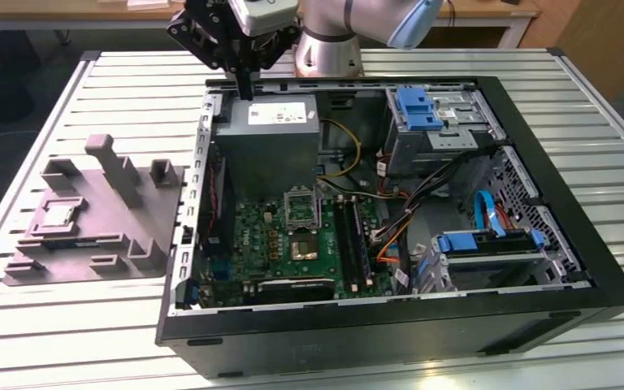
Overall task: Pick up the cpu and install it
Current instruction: 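Reach for the cpu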
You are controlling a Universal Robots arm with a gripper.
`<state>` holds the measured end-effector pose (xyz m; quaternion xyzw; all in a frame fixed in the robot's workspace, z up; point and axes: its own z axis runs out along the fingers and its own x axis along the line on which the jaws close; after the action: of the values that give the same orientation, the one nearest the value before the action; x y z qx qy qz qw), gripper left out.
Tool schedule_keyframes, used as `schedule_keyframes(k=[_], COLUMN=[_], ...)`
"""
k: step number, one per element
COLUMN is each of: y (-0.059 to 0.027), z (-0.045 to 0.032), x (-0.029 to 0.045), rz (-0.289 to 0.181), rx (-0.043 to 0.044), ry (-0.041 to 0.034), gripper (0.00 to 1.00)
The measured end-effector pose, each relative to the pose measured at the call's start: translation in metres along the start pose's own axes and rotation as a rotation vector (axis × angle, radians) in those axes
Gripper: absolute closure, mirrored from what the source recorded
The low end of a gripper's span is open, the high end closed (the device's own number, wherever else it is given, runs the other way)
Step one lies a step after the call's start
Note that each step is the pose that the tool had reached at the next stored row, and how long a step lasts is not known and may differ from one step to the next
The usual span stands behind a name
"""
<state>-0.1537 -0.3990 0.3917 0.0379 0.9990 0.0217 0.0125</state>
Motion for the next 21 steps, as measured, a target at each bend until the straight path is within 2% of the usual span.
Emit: schedule_keyframes(k=[21], y=[-0.0006], z=[0.0001], x=[0.0075], rz=[0.000], rx=[0.0000], ry=[0.0001], gripper=[0.89])
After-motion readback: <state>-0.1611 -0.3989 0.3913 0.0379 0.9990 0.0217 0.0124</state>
